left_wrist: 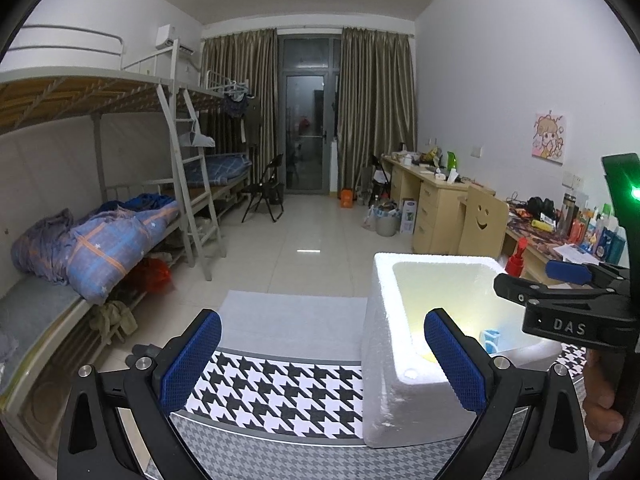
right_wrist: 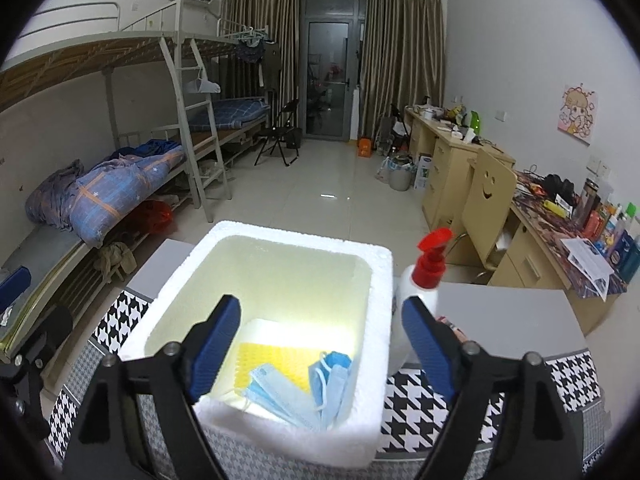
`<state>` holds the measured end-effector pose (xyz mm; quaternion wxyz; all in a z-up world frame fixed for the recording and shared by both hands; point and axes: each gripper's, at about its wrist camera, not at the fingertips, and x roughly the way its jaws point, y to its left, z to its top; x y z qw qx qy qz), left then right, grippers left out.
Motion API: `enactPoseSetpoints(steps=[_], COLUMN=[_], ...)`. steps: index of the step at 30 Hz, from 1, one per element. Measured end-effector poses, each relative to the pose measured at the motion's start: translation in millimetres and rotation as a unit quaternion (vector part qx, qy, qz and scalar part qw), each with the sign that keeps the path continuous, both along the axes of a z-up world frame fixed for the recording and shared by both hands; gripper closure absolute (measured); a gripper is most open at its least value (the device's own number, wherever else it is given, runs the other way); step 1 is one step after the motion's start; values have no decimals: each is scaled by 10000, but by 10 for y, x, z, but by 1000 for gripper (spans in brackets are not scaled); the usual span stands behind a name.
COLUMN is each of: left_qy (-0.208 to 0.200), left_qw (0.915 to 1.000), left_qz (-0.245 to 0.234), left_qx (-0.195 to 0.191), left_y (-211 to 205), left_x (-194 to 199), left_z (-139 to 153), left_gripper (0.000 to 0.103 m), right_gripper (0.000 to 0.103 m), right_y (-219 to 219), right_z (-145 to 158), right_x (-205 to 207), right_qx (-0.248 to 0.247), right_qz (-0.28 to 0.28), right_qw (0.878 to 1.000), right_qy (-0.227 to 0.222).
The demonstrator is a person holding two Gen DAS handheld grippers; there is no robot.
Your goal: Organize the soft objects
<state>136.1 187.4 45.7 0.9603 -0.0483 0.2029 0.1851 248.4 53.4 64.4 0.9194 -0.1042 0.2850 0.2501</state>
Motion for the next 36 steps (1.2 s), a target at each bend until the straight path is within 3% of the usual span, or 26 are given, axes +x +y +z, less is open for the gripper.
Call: enactPoseSetpoints(steps=[15, 36], left_qy=[-195, -347], left_qw=[9997, 9979], left_qz=[-126, -503], left_qx=[118, 217], left_y=[-331, -763], left_x=[-185, -505], left_z=[213, 316], left_gripper=[1, 1], right_gripper=[16, 16], right_y=[-265, -728], right_z=[265, 352], right_x=[-445, -889], right_qx=[151, 355], right_qz=[93, -109], right_qw=[9984, 9961], right_qy=[-536, -795])
